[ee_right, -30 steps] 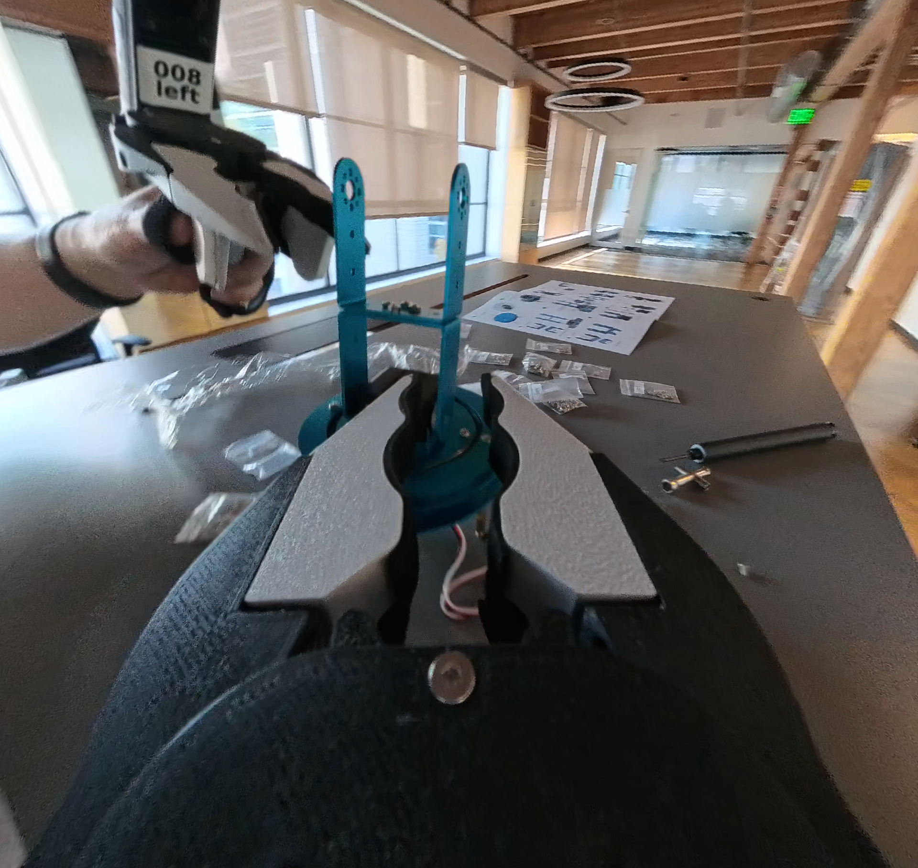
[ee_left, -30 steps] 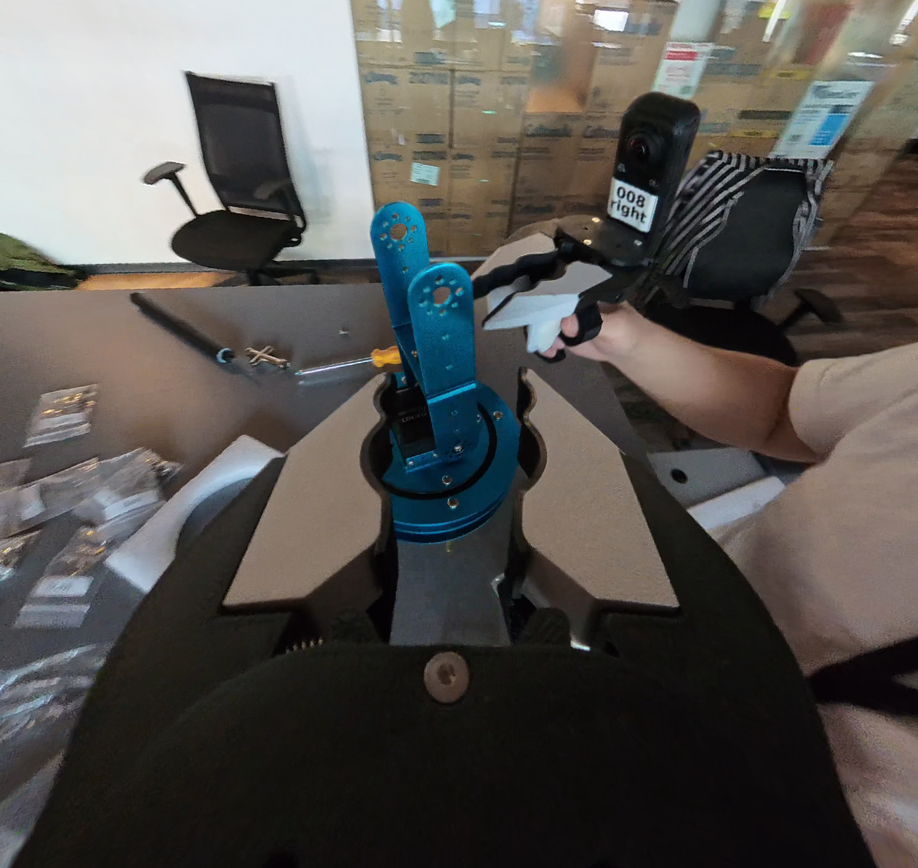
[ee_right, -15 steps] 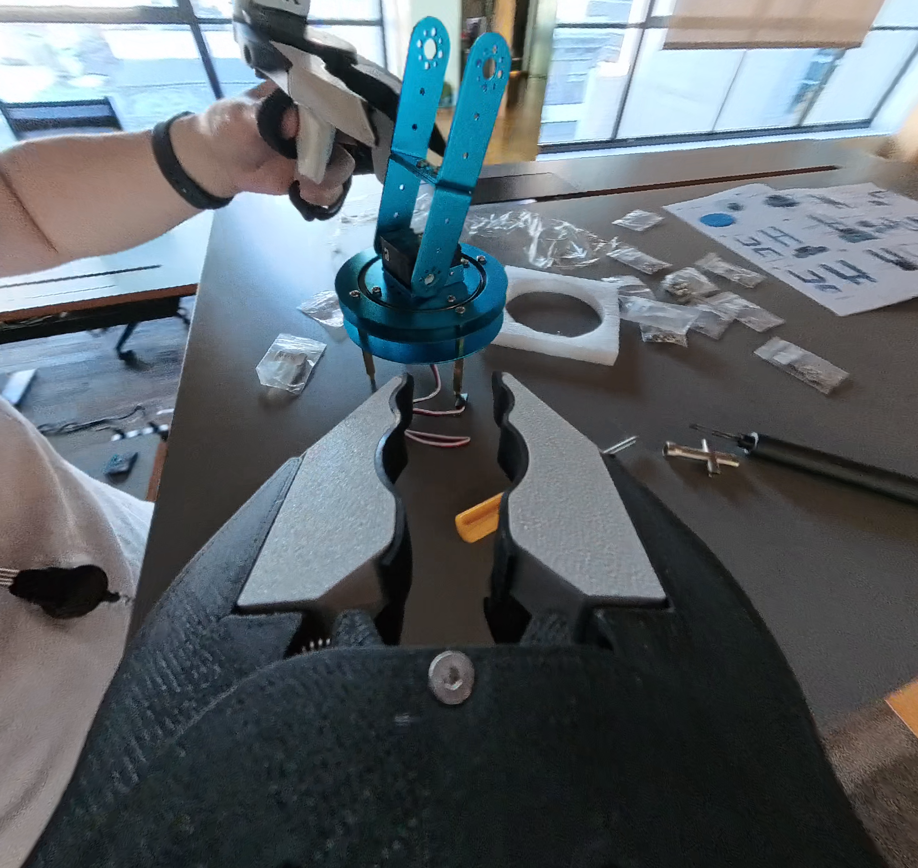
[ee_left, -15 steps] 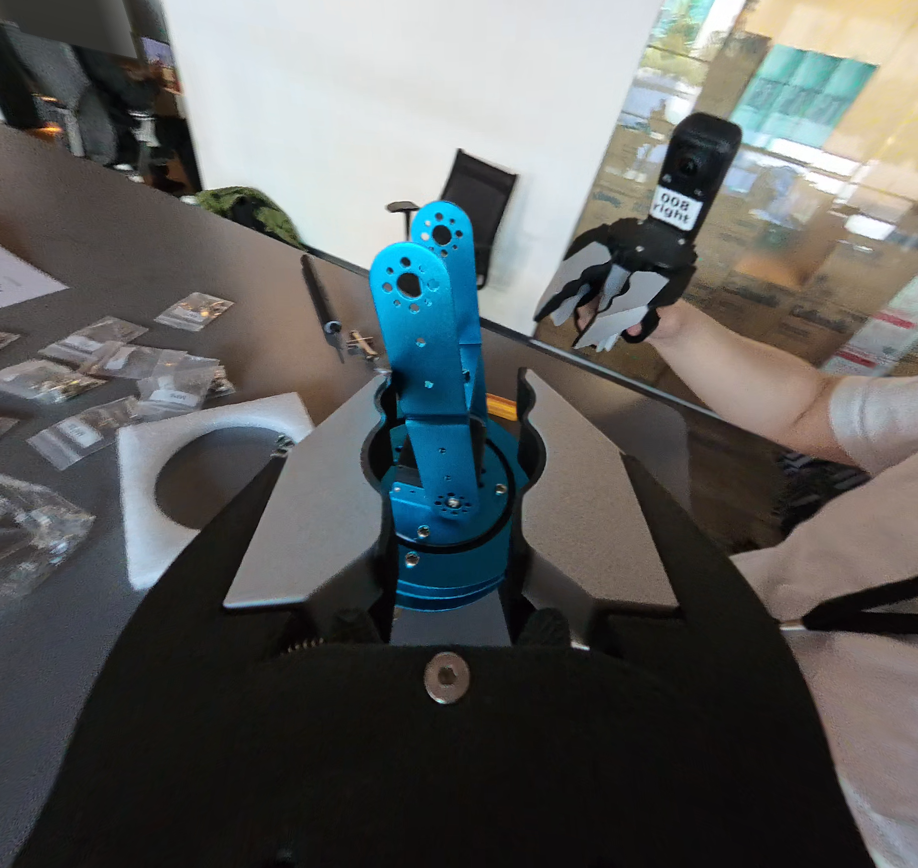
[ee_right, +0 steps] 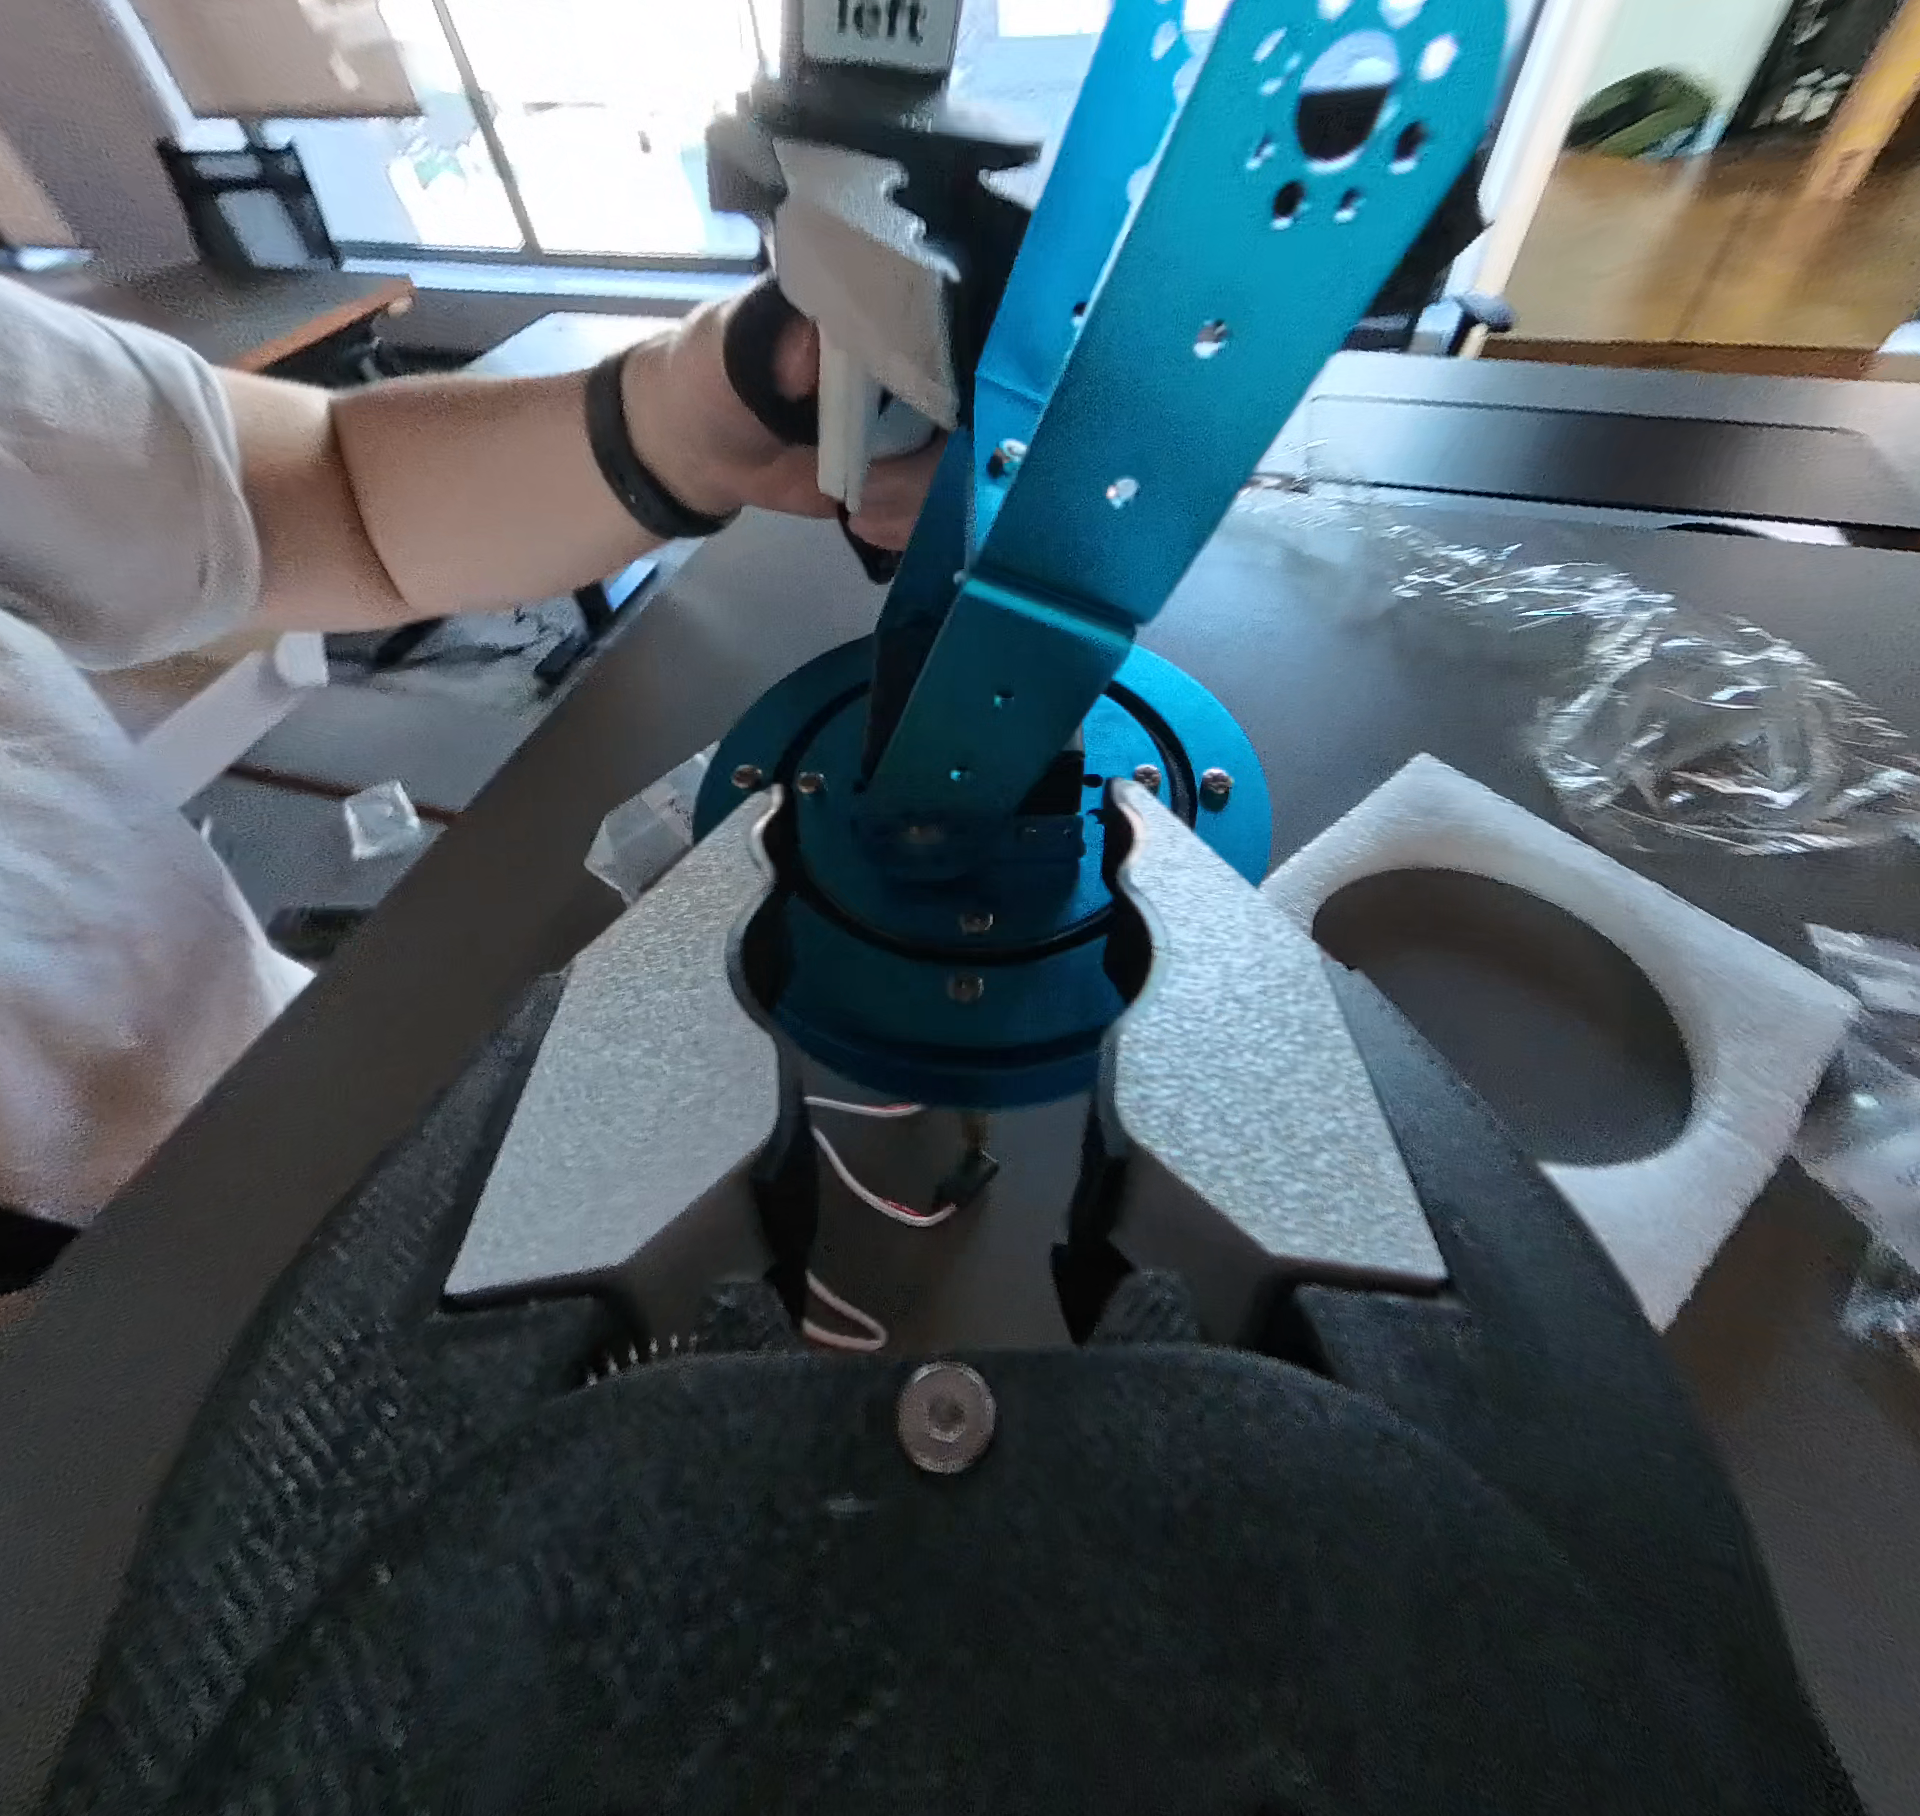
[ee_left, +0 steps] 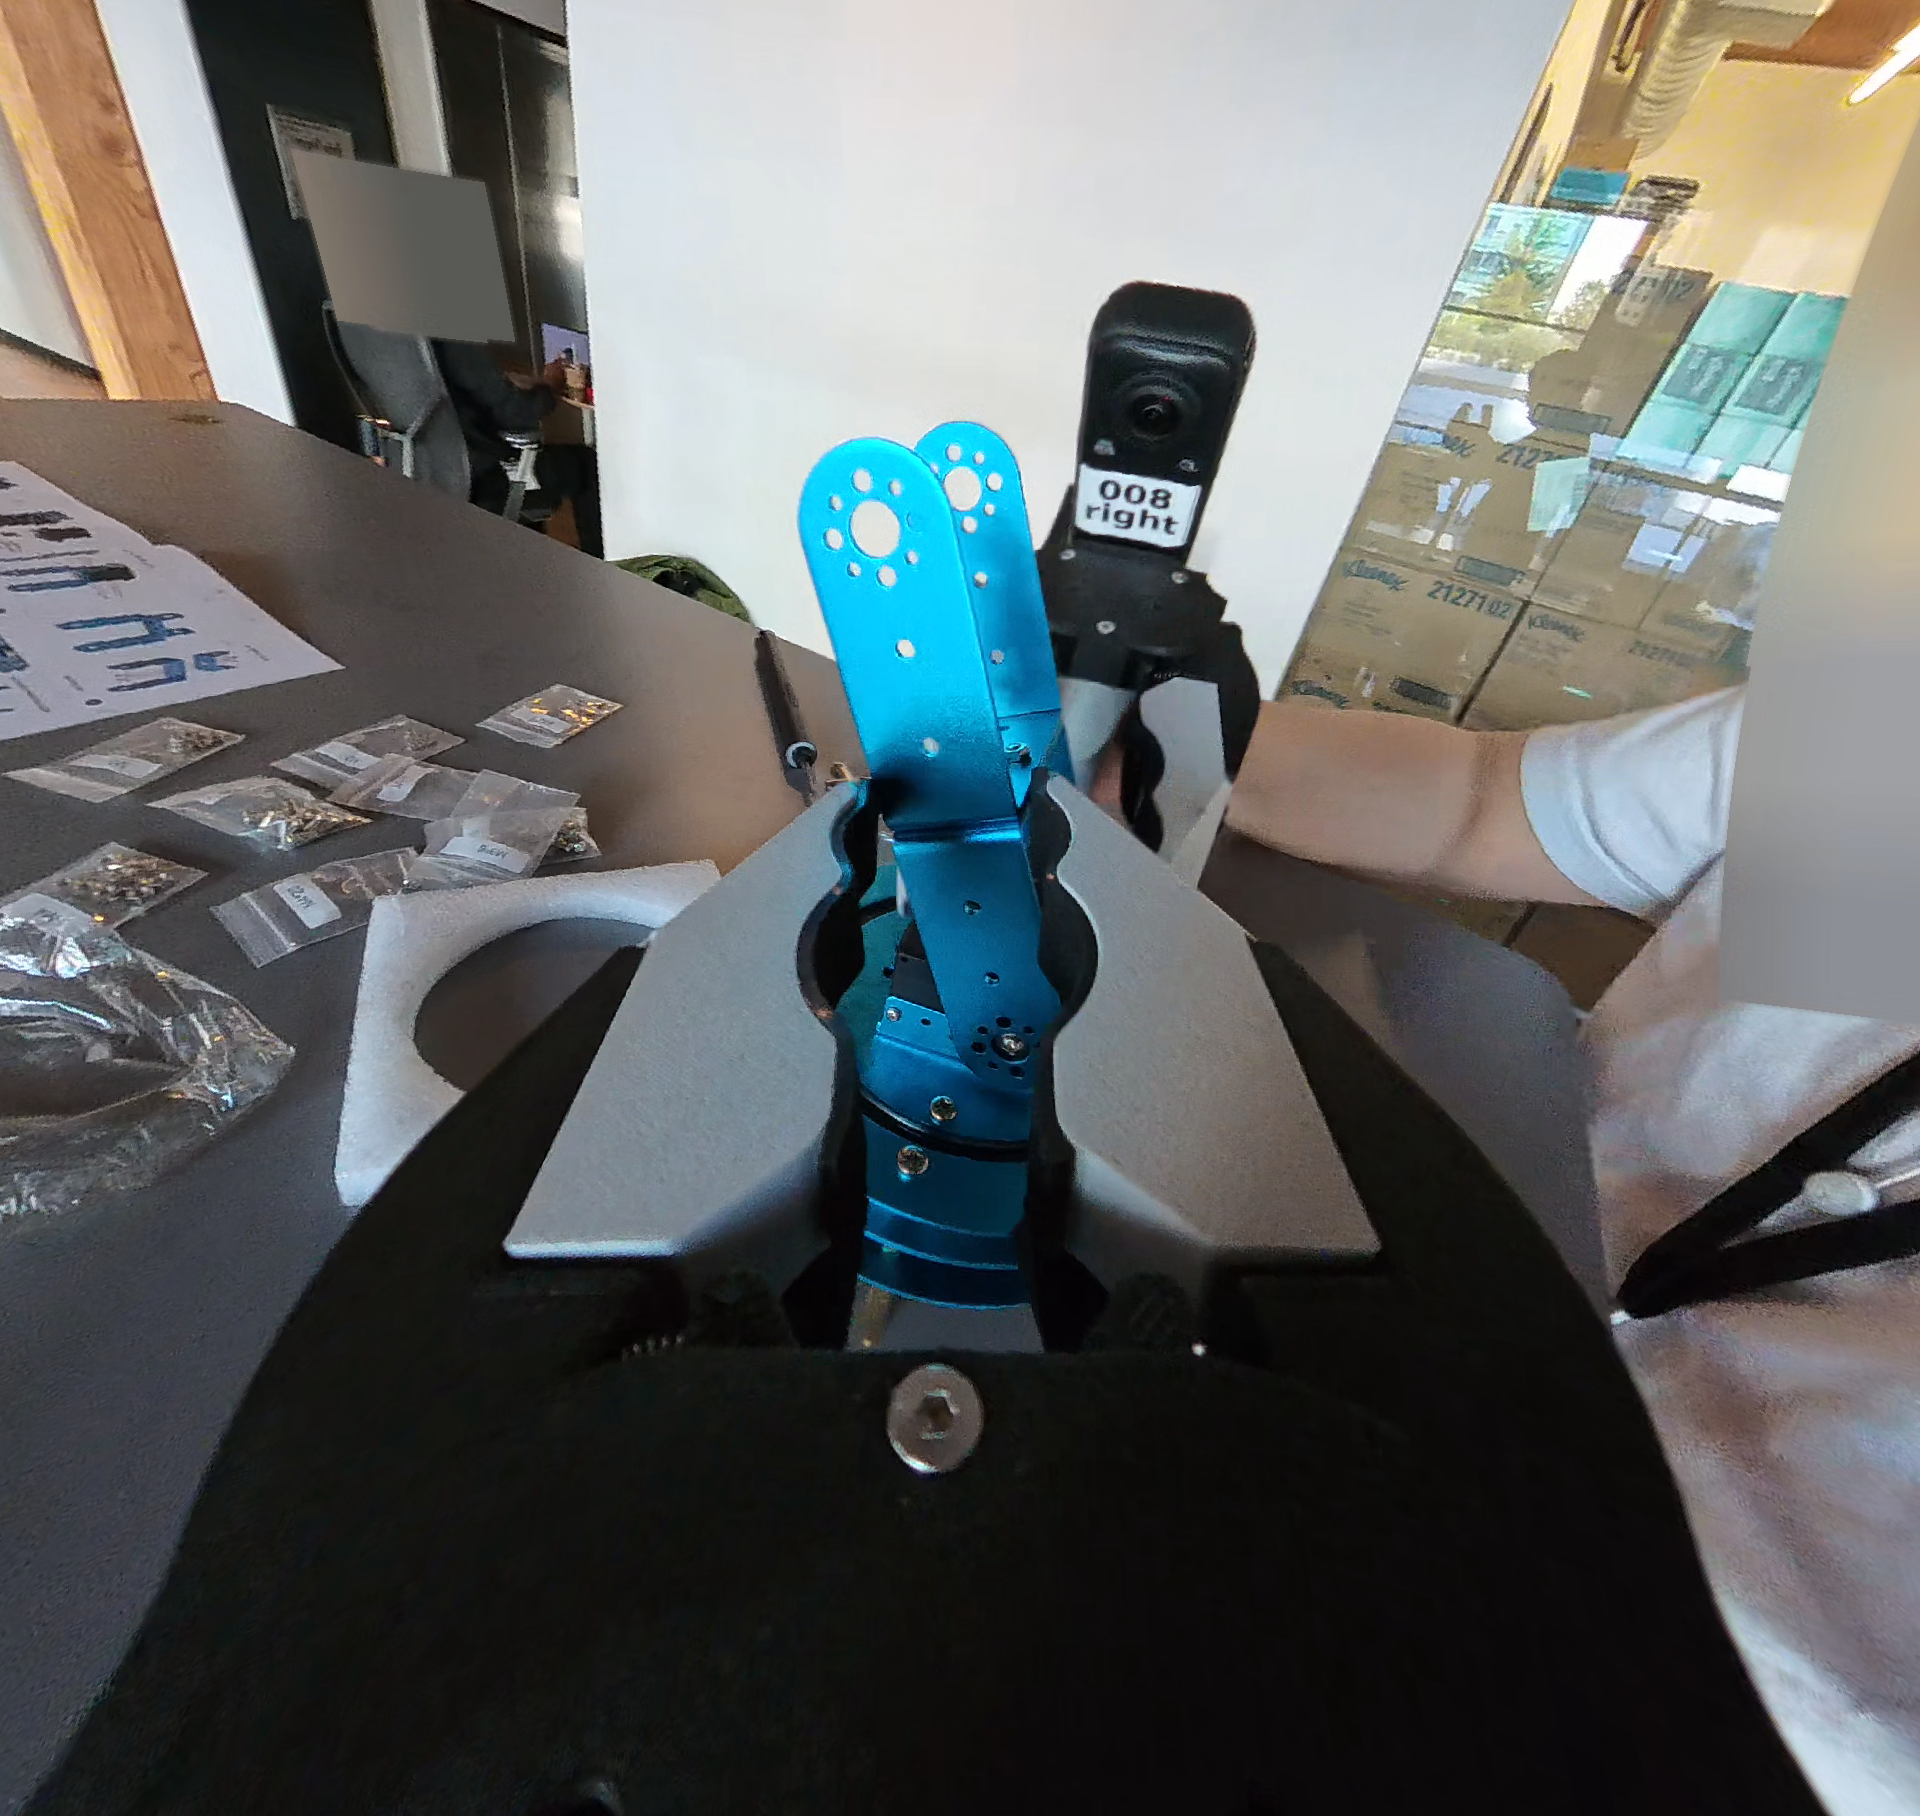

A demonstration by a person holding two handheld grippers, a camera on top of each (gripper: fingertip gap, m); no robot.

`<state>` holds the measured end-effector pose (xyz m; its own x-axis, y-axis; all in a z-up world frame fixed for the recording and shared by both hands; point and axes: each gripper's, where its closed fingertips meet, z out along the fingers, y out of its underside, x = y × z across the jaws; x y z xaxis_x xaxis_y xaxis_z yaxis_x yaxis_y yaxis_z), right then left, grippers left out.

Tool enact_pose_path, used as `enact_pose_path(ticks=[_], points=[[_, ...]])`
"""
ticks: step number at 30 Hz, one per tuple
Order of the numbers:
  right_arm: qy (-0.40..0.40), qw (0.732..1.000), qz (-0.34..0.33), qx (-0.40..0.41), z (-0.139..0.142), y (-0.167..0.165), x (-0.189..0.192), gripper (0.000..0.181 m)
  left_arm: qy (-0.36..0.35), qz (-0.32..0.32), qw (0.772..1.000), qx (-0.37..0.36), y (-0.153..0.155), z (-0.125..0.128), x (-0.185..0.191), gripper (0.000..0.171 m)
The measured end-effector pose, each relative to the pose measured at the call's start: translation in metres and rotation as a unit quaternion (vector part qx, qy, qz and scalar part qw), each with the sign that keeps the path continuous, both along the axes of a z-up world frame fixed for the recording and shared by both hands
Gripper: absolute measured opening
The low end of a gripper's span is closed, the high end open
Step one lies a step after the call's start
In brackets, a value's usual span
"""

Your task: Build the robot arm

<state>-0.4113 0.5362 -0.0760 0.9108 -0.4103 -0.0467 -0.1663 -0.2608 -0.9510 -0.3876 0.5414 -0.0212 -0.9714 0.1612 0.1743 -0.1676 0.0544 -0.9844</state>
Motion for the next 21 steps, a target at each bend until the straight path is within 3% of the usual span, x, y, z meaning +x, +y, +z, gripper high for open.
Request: enact_pose_path(ticks=[2,5,8,10,13,19,21], points=[[-0.016,1.0,0.013,-0.004,-0.004,0.003,0.004,0.045,-0.013,0.023,1.0,0.003,0.0,-0.001,0.0,0.028],[-0.033,0.999,0.019,0.004,-0.003,0.003,0.004,0.043,-0.044,0.101,0.994,0.008,0.009,0.004,0.007,0.026],[-0.052,0.999,0.012,0.005,-0.002,0.002,0.005,0.042,-0.065,0.25,0.966,-0.009,0.036,0.027,0.014,0.038],[-0.076,0.997,0.001,0.005,-0.001,0.001,0.005,0.042,-0.084,0.326,0.941,-0.039,0.046,0.045,-0.006,0.037],[-0.11,0.993,-0.022,-0.021,0.0,0.0,0.005,0.041,-0.122,0.414,0.902,-0.011,0.026,0.043,-0.033,0.029],[-0.128,0.991,-0.03,-0.026,0.002,0.0,0.006,0.042,-0.033,0.445,0.893,0.055,-0.025,0.019,-0.04,0.034],[-0.148,0.988,-0.032,-0.039,0.002,0.0,0.006,0.043,-0.044,0.49,0.863,0.115,-0.024,0.004,-0.032,0.03]])
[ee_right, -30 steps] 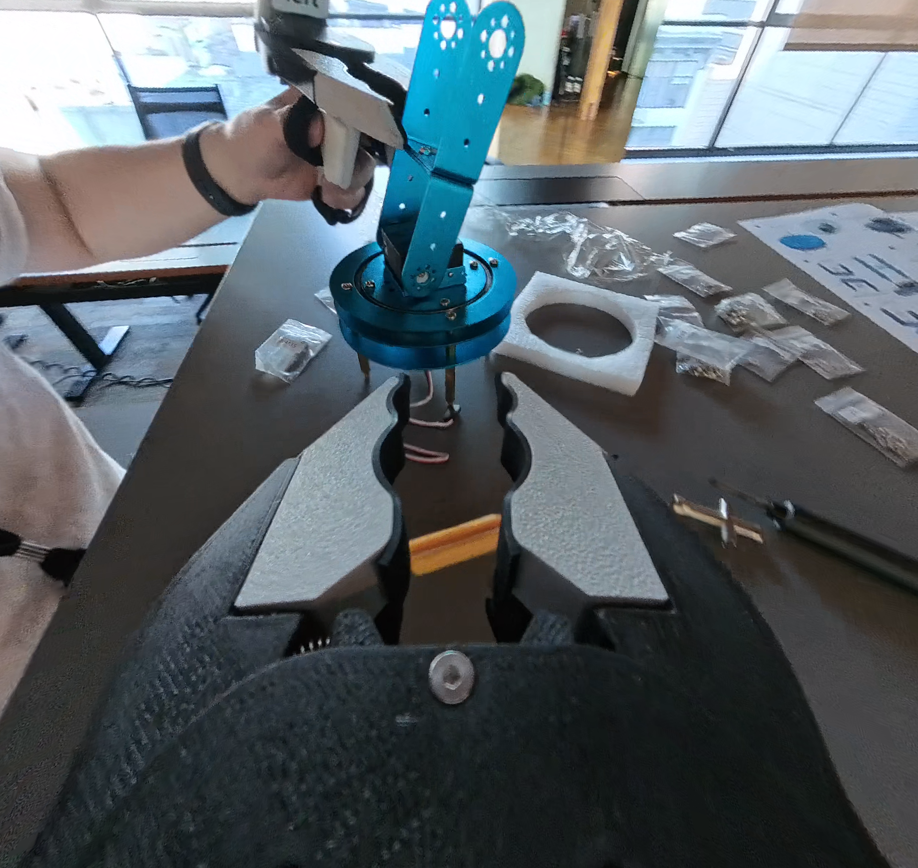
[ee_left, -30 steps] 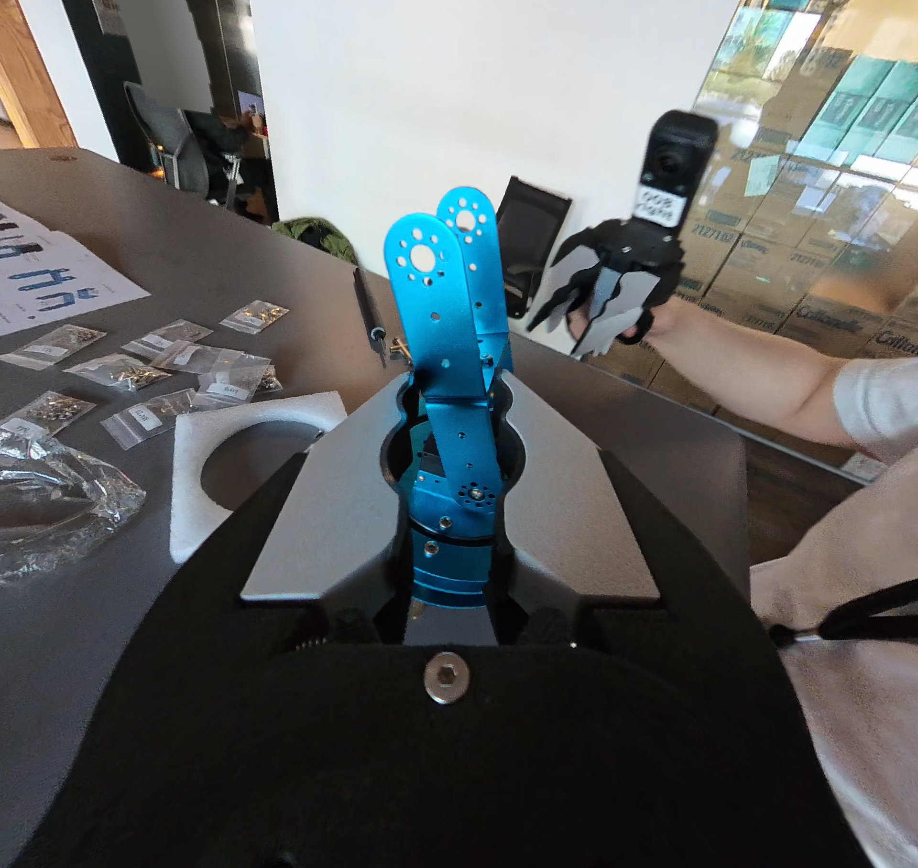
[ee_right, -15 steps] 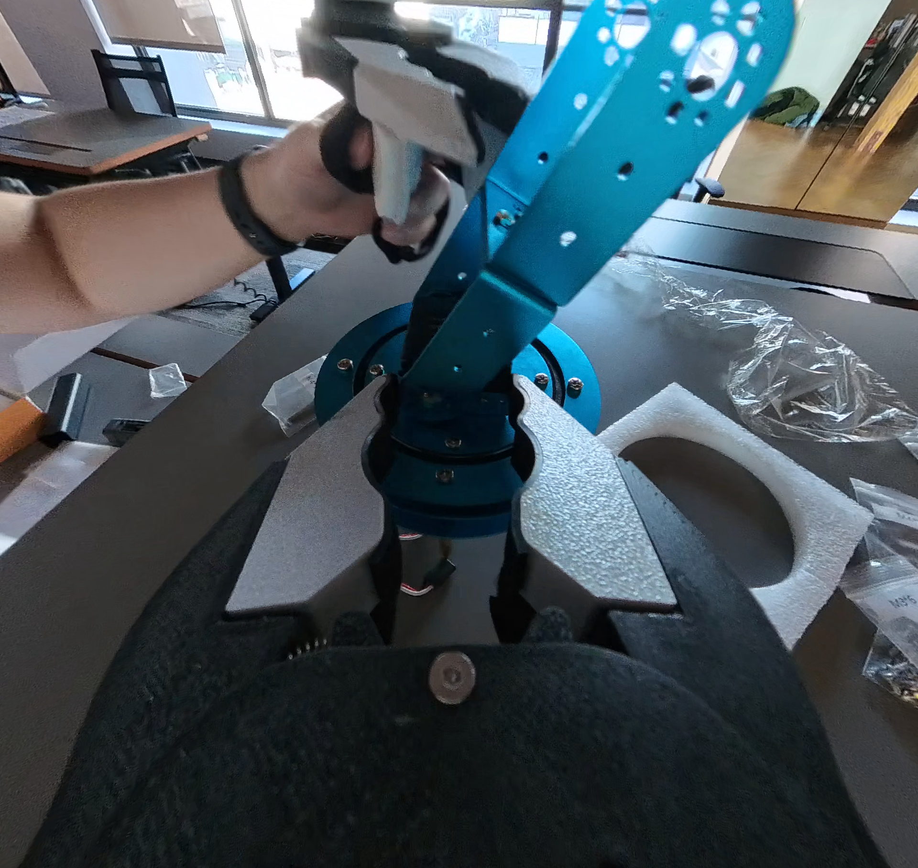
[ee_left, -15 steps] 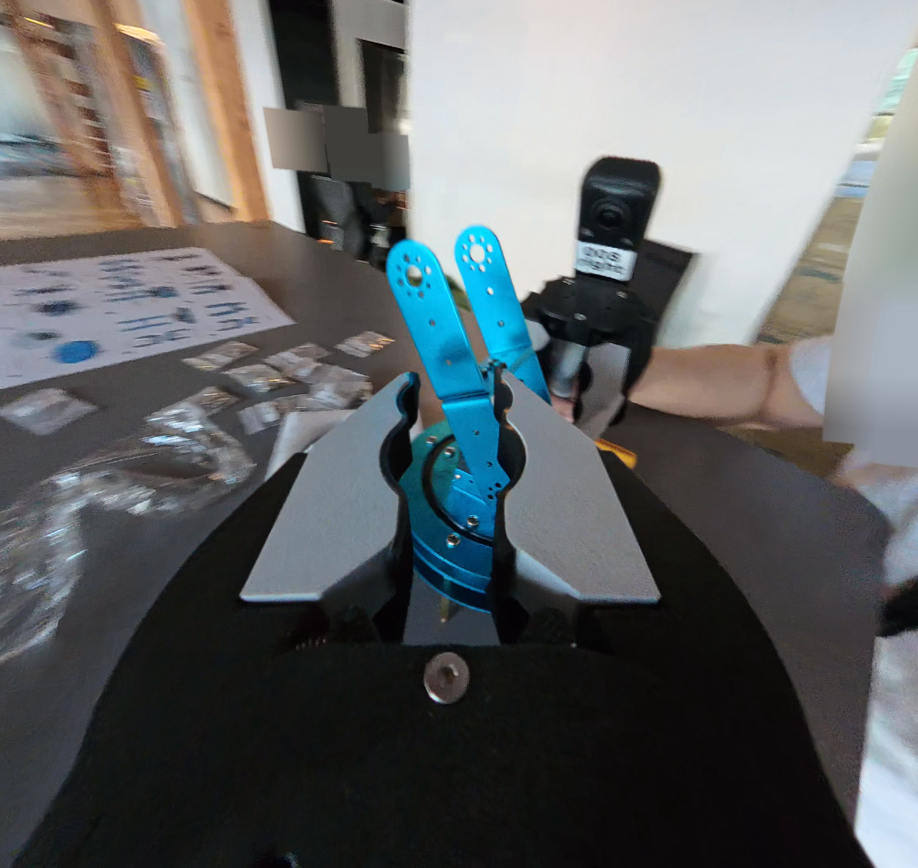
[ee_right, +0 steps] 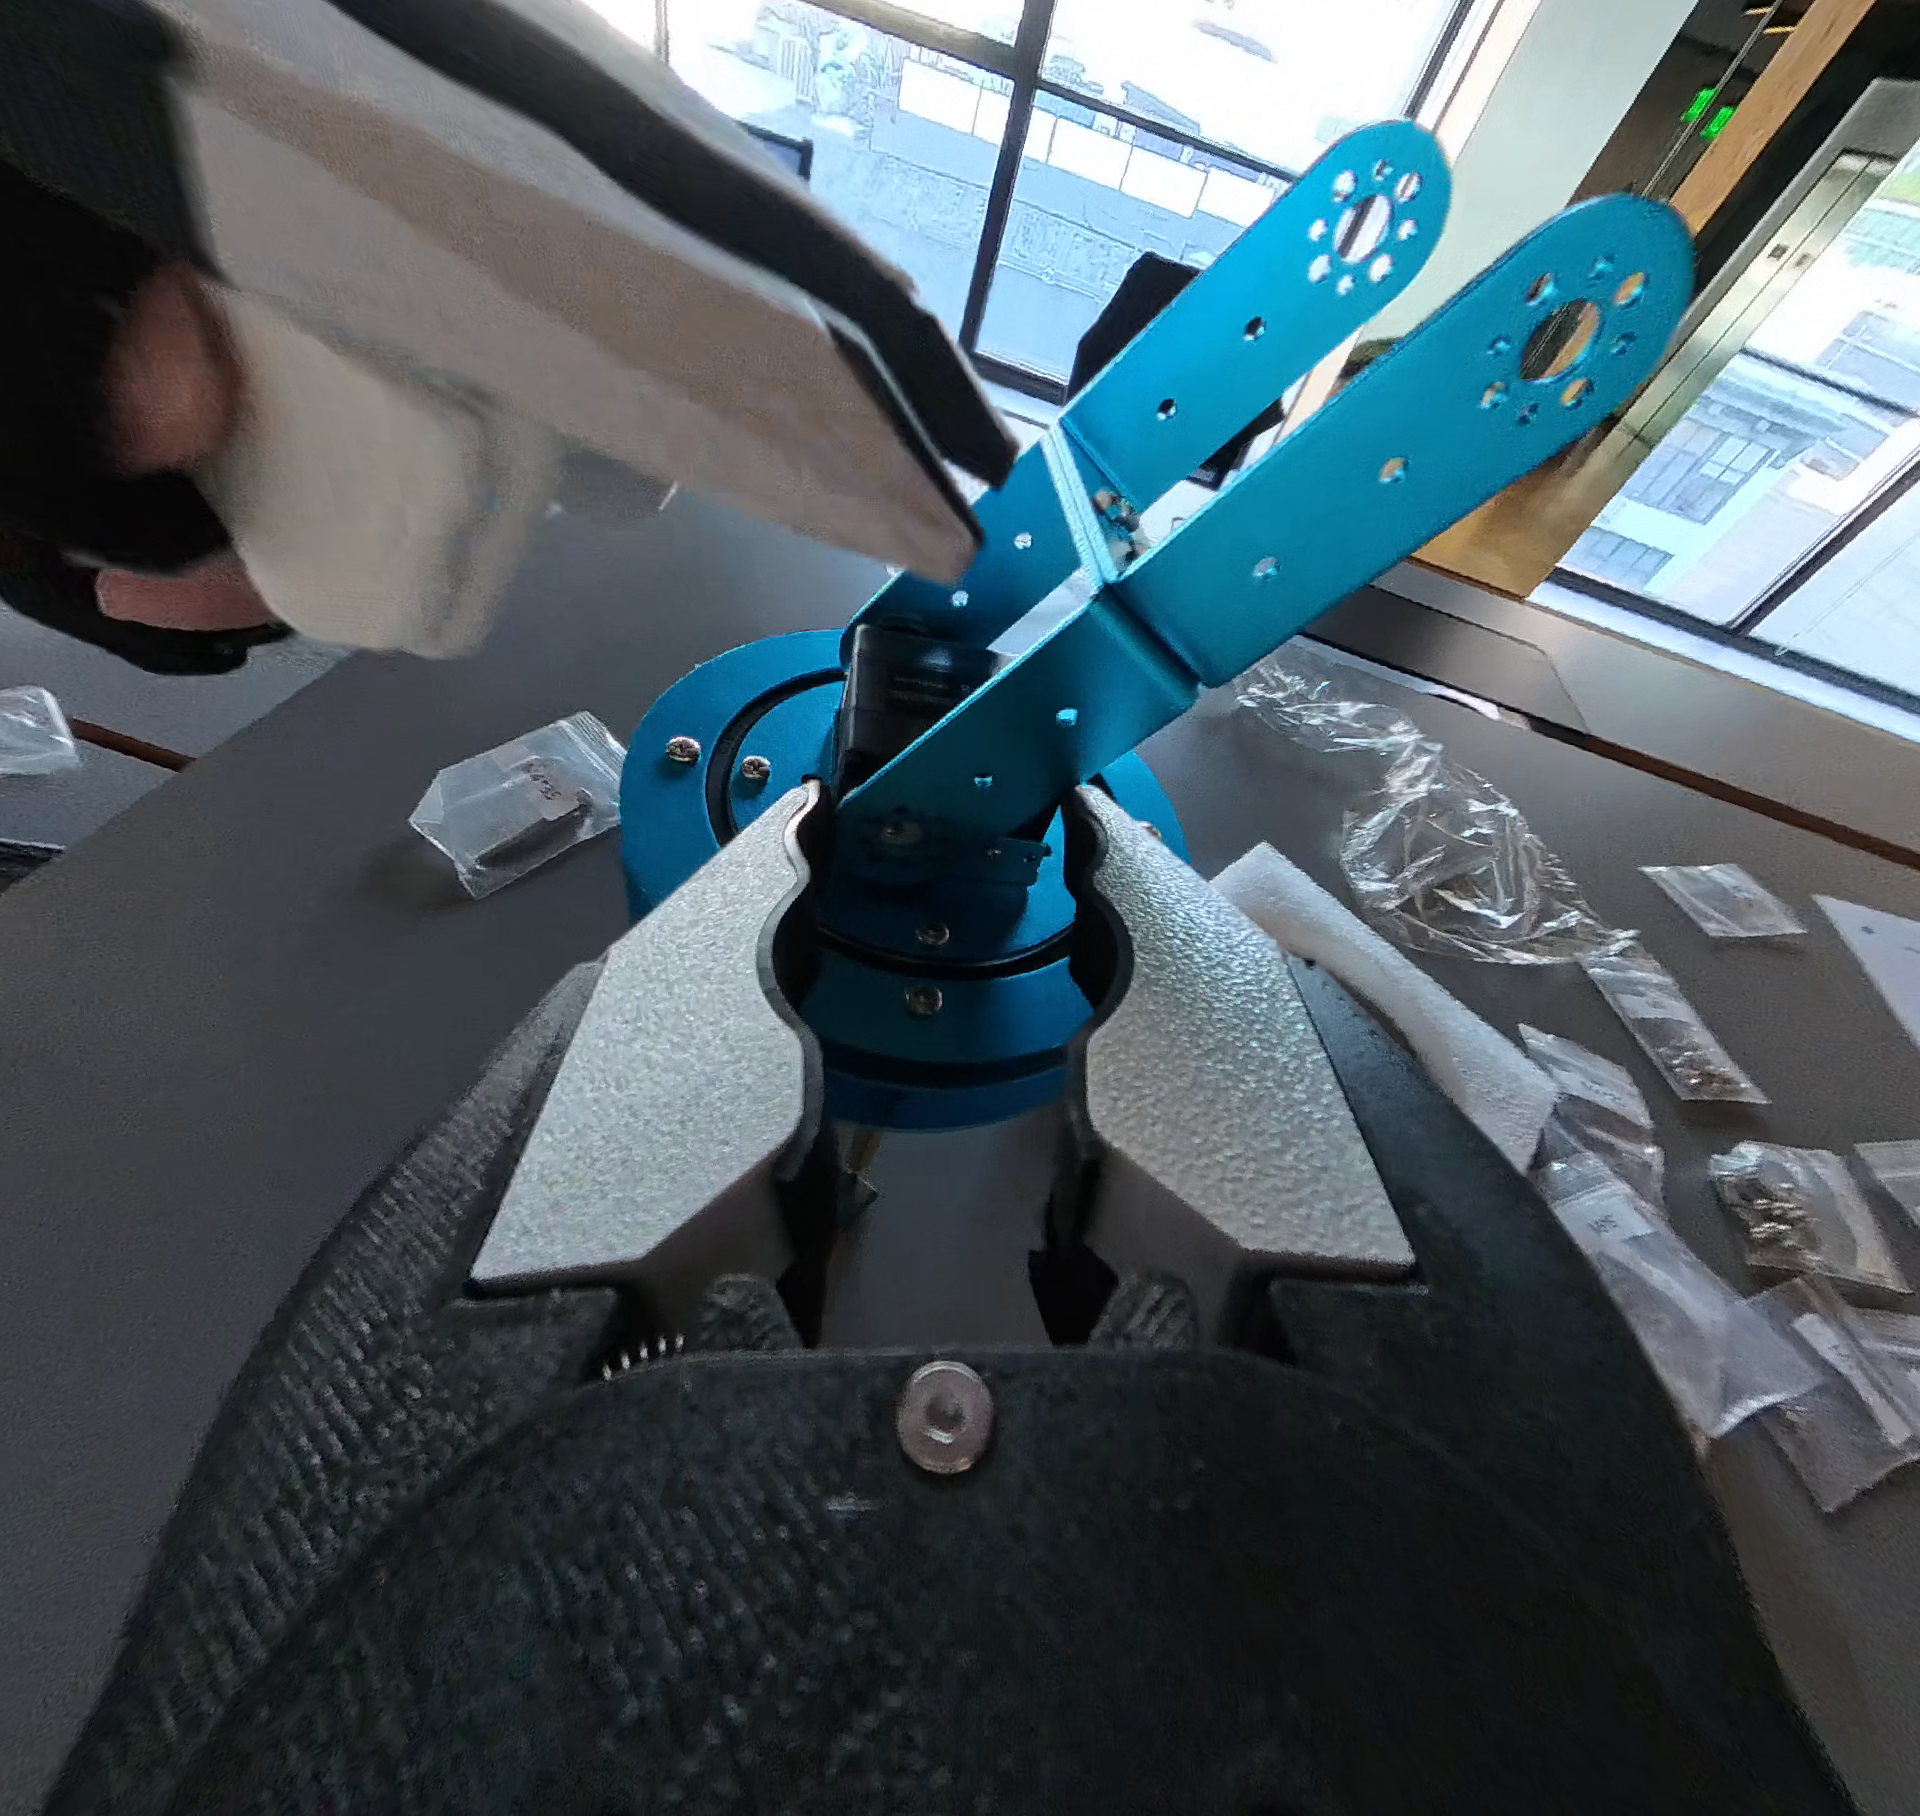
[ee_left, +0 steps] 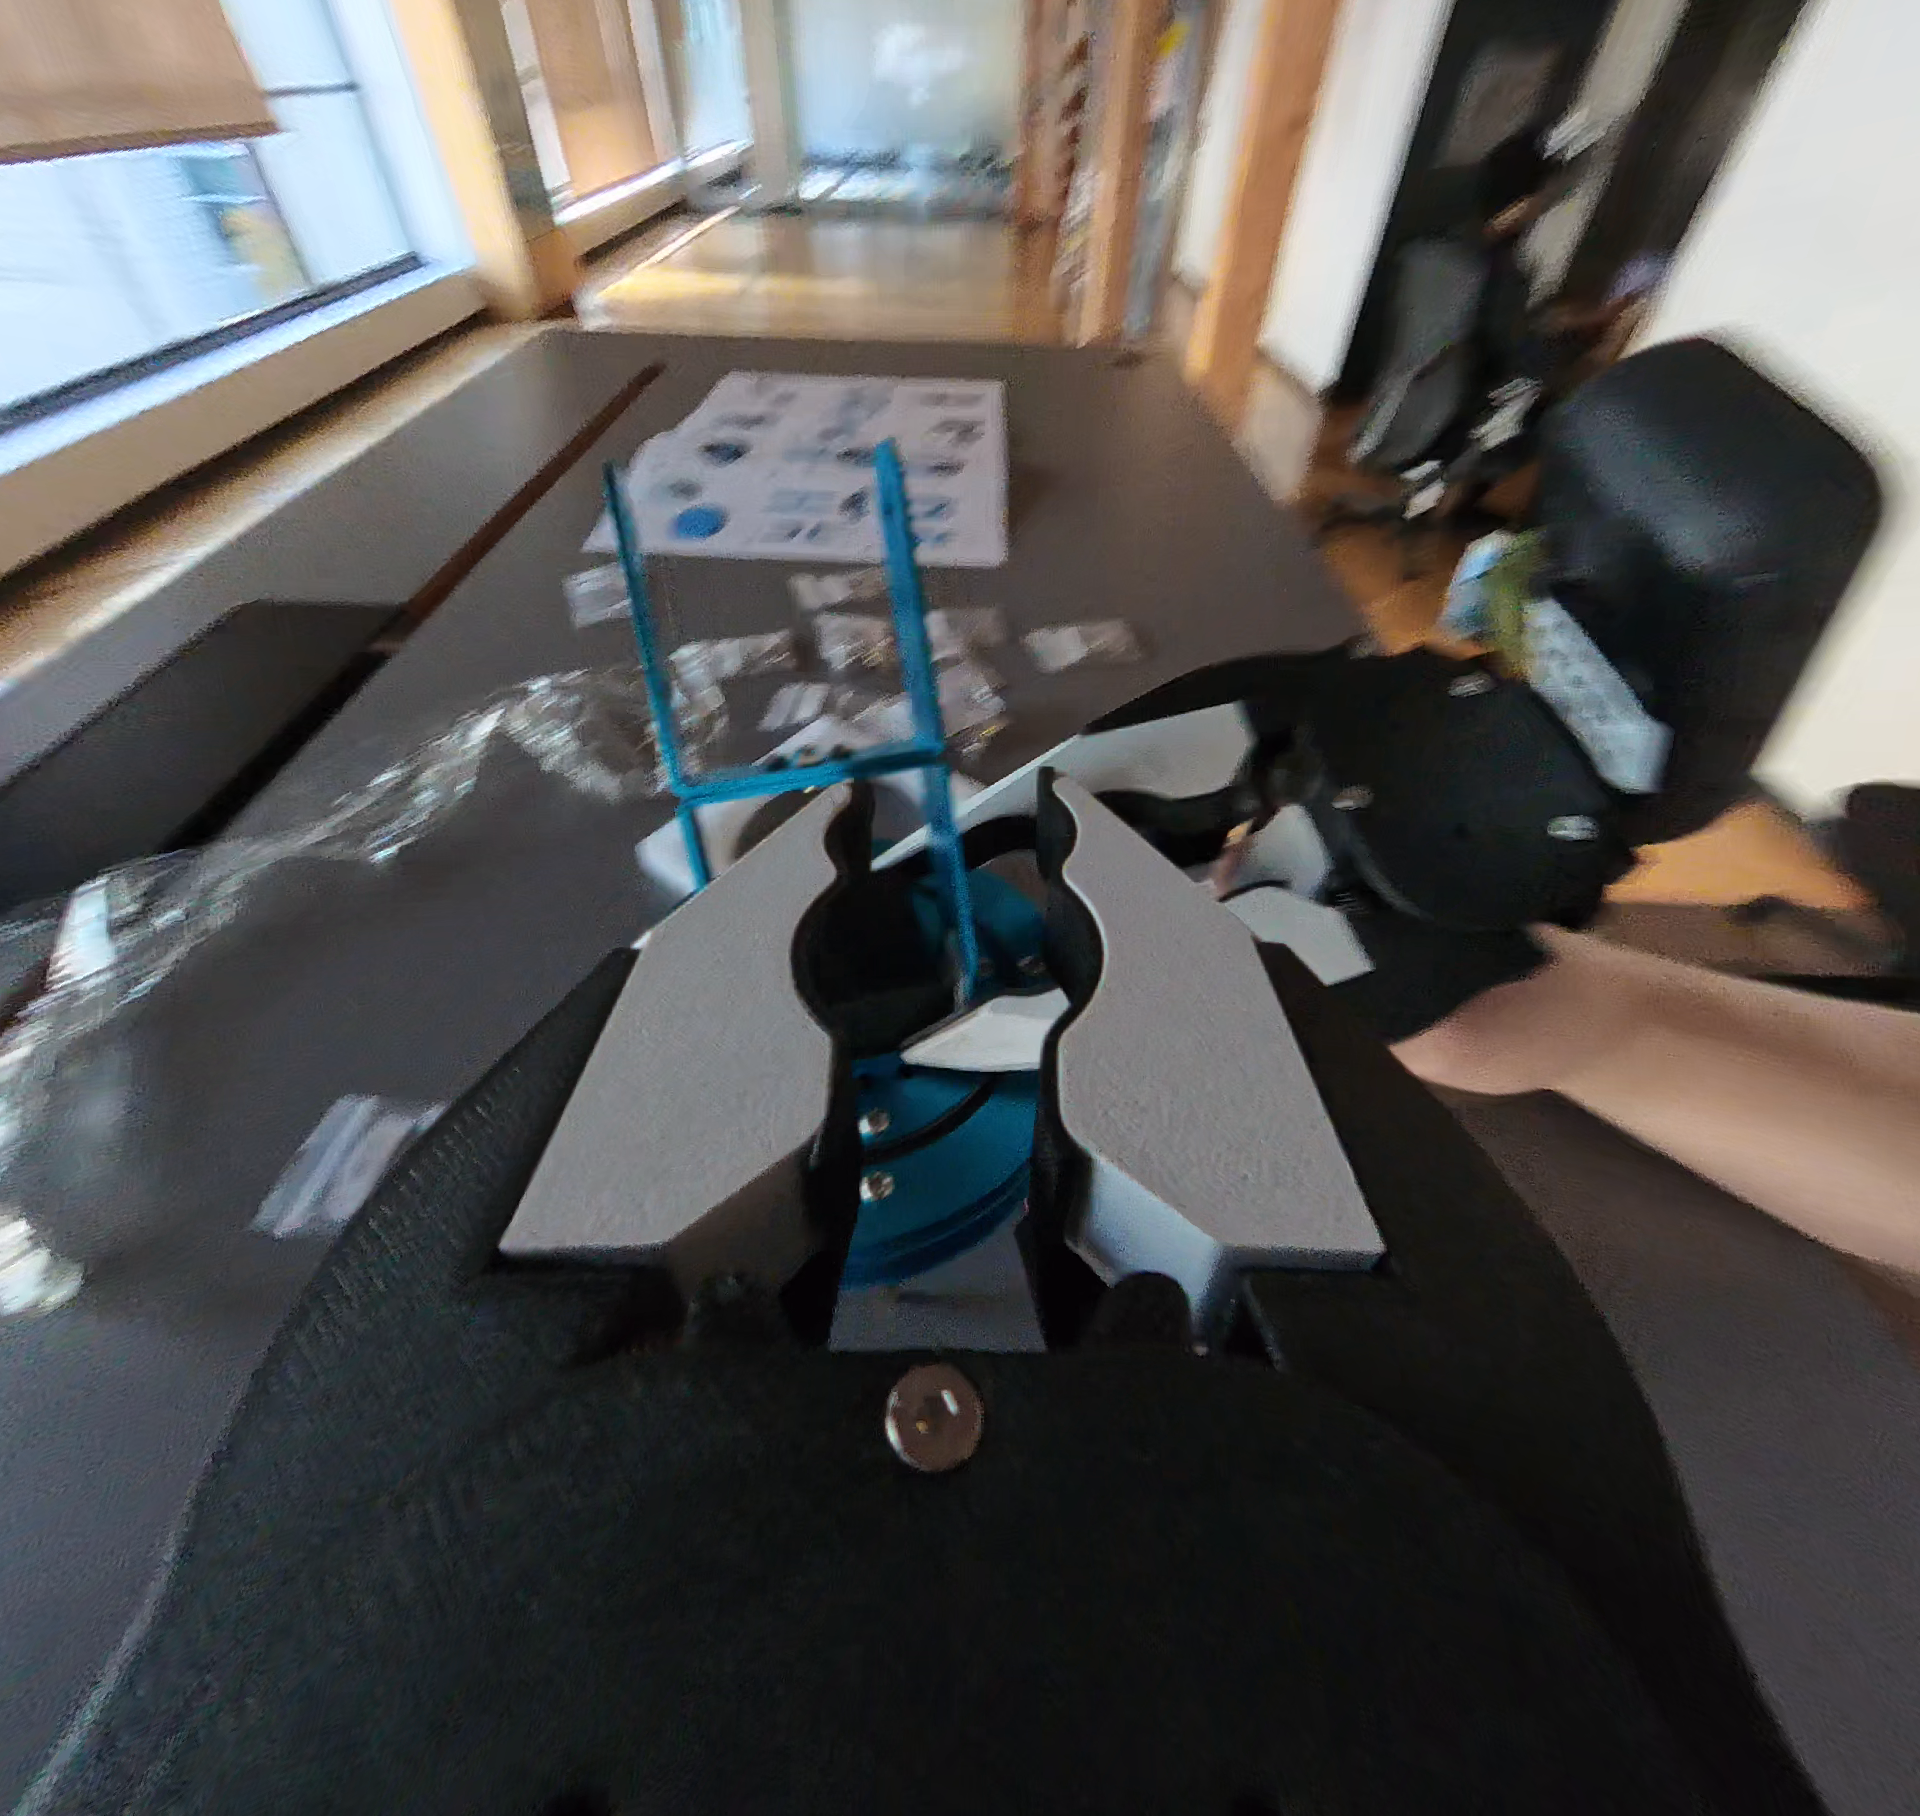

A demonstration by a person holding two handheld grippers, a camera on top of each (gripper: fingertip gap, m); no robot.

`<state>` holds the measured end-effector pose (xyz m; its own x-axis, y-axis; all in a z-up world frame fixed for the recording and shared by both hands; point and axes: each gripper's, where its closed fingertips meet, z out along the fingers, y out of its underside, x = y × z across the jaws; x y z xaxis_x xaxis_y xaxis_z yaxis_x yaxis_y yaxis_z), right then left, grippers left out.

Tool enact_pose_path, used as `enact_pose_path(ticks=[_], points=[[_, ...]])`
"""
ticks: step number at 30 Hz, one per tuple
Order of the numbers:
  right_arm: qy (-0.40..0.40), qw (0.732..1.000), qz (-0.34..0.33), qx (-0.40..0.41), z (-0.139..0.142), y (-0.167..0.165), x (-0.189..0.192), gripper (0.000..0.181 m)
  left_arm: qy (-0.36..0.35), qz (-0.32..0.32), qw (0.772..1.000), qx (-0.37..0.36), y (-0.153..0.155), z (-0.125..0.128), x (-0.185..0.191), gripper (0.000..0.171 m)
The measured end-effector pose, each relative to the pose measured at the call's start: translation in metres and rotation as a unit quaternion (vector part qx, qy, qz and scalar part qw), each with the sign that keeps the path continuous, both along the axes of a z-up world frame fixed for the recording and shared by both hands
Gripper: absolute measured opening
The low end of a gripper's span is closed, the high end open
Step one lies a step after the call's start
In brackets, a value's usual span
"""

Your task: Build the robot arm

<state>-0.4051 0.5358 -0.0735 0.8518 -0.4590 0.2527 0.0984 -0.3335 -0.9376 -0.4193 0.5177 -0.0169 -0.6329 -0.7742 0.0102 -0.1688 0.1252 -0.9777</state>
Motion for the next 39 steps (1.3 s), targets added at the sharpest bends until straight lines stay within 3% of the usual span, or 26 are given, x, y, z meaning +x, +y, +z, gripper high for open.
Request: enact_pose_path(ticks=[3,5,8,10,11,15,18,22,25,28,31,33,35,39], points=[[-0.025,1.0,-0.005,-0.013,0.001,0.0,-0.002,0.045,-0.022,0.061,0.996,0.057,0.003,-0.012,0.002,0.02],[-0.038,0.999,-0.006,-0.031,0.0,0.0,-0.002,0.046,-0.035,0.058,0.997,0.047,-0.004,-0.012,0.002,0.02],[-0.062,0.997,-0.004,-0.051,0.001,0.0,-0.002,0.045,0.007,0.053,0.998,0.045,-0.013,-0.024,0.009,0.027],[-0.068,0.996,0.0,-0.058,0.002,0.0,-0.002,0.045,0.015,0.06,0.996,0.056,-0.011,-0.031,0.016,0.017],[-0.075,0.995,0.002,-0.063,0.002,-0.001,-0.002,0.047,0.013,0.049,0.997,0.054,-0.014,-0.032,0.016,0.003],[-0.079,0.994,0.025,-0.07,0.005,-0.007,-0.006,0.049,-0.009,0.056,0.998,0.015,-0.012,-0.029,0.015,0.001],[-0.074,0.994,0.042,-0.071,0.016,-0.044,-0.014,0.052,-0.036,0.073,0.997,0.015,-0.01,-0.029,0.014,0.0],[-0.013,0.989,0.106,-0.103,0.005,-0.135,-0.029,0.04,-0.036,0.081,0.996,0.01,-0.009,-0.028,0.016,0.0],[0.058,0.976,0.159,-0.136,-0.022,-0.195,-0.042,0.031,-0.045,0.085,0.995,0.0,-0.009,-0.028,0.016,0.0],[0.107,0.956,0.219,-0.164,-0.047,-0.22,-0.061,0.018,-0.054,0.084,0.995,-0.018,-0.008,-0.027,0.016,0.0],[0.16,0.942,0.238,-0.174,-0.06,-0.218,-0.073,0.013,-0.052,0.084,0.995,-0.022,-0.008,-0.027,0.016,0.0],[0.093,0.932,0.282,-0.21,-0.064,-0.212,-0.076,0.01,-0.049,0.081,0.995,-0.02,-0.008,-0.028,0.017,0.0],[-0.005,0.904,0.338,-0.262,-0.072,-0.208,-0.071,0.011,-0.052,0.079,0.995,-0.023,-0.009,-0.028,0.019,0.0],[0.02,0.86,0.426,-0.28,-0.078,-0.195,-0.068,0.012,-0.055,0.078,0.995,-0.036,-0.008,-0.027,0.019,0.0]])
